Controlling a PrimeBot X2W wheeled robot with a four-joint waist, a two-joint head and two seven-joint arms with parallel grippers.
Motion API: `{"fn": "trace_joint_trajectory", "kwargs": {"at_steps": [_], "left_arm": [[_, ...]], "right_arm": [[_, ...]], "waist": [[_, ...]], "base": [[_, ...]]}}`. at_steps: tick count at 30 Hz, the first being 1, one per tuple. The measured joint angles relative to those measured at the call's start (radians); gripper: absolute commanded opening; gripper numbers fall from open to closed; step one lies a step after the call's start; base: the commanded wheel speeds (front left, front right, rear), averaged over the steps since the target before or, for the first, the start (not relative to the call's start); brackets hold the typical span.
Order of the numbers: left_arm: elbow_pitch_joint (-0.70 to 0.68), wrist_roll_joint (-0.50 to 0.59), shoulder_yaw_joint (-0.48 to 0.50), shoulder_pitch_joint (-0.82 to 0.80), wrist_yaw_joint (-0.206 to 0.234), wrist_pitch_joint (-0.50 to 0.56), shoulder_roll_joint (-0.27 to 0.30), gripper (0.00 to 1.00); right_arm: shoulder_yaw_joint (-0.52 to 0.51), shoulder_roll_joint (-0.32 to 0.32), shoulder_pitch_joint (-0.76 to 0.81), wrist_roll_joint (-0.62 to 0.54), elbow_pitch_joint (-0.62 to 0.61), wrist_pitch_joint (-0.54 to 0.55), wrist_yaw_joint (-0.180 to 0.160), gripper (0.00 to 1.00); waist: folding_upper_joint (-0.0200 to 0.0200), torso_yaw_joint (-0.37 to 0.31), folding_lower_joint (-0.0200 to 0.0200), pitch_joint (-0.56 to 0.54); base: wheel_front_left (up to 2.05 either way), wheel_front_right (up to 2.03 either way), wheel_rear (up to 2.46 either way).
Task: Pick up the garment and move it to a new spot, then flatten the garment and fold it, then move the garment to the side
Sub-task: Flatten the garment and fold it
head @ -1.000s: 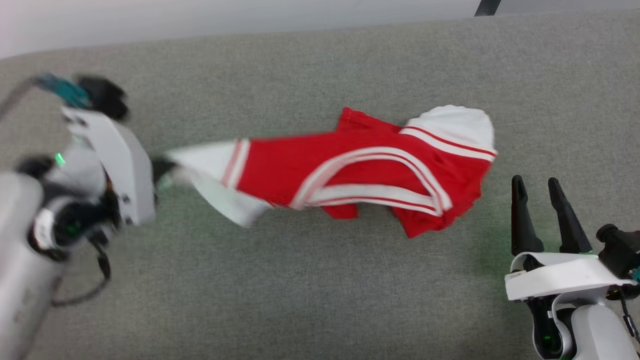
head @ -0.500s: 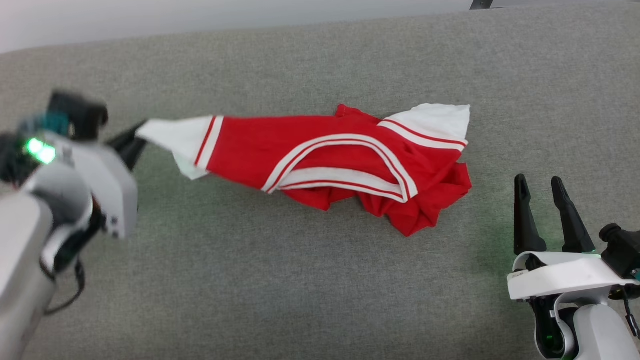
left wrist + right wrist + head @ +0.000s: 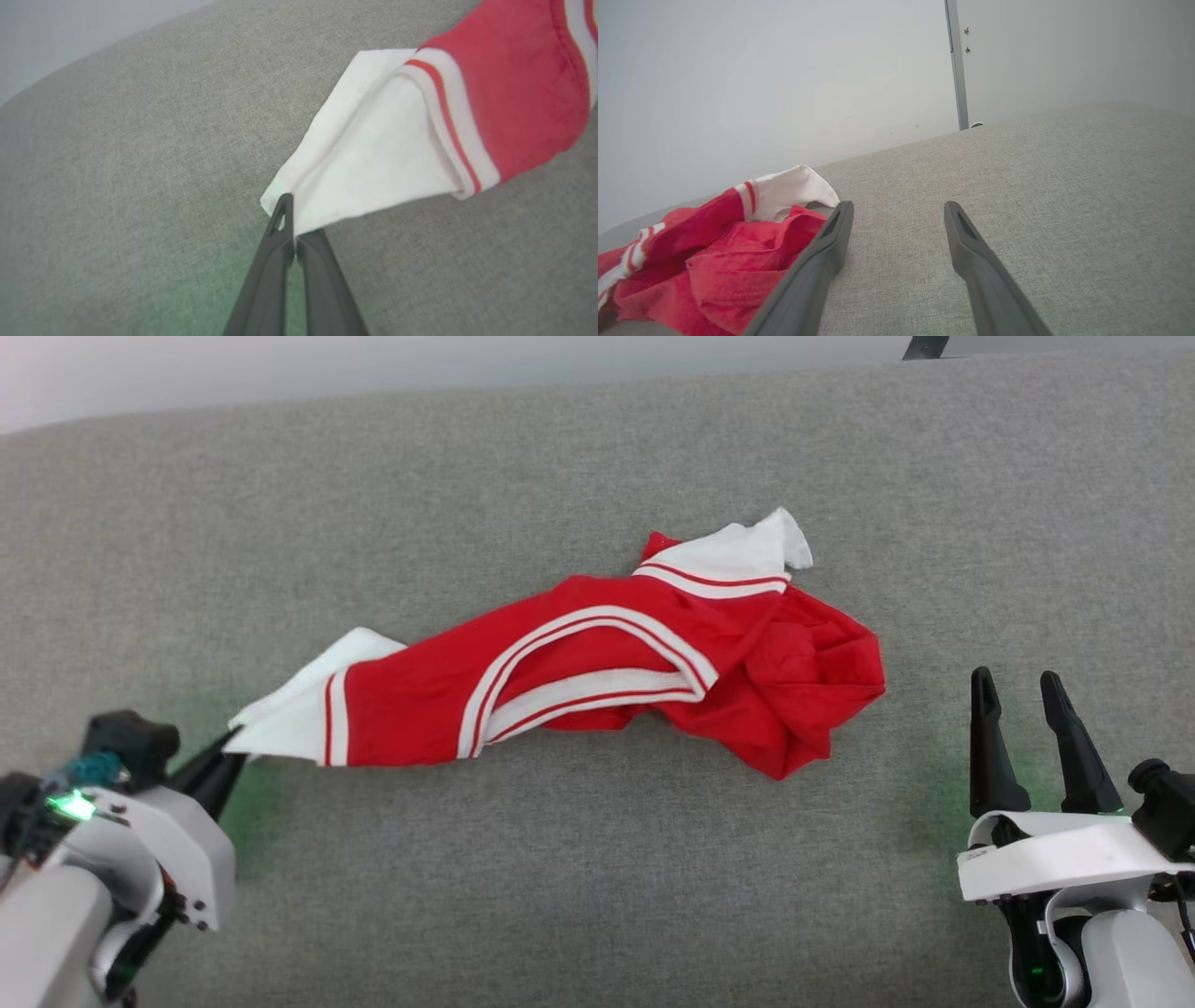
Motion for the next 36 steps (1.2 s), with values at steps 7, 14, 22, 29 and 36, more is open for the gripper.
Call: {"fn": "trace_joint_trajectory", "kwargs": {"at_steps": [7, 14, 22, 29, 36], "left_arm": [[0.042, -0.030, -0.021, -0.012, -0.007, -0.020, -0.037, 0.27], [0.036, -0.067, -0.008, -0.010, -0.005, -0.048, -0.042, 1.00], [-0.095, -0.106, 0.027, 0.121, 0.110, -0.118, -0.074, 1.00], [-0.243, -0.112, 0.059, 0.259, 0.241, -0.184, -0.169, 1.00], [-0.352, -0.031, 0.143, 0.346, 0.319, -0.198, -0.319, 1.00]], "right_arm": [[0.007, -0.010, 0.001, -0.002, 0.005, 0.000, 0.000, 1.00], [0.032, -0.038, 0.002, -0.009, 0.014, 0.000, 0.000, 1.00], [0.092, -0.119, 0.002, -0.018, 0.046, 0.000, 0.000, 1.00], [0.204, -0.245, -0.023, -0.028, 0.078, 0.051, 0.000, 1.00], [0.406, -0.436, -0.121, -0.005, 0.065, 0.184, 0.000, 1.00]], "waist": [[0.0000, 0.009, 0.0000, -0.014], [0.0000, 0.010, 0.0001, -0.041], [0.0000, 0.033, 0.0001, -0.075], [0.0001, 0.081, 0.0000, -0.099], [0.0000, 0.136, 0.0000, -0.109]], "base": [[0.00, 0.00, 0.00], [0.00, 0.00, 0.00], [0.00, 0.00, 0.00], [0.00, 0.00, 0.00], [0.00, 0.00, 0.00]]}}
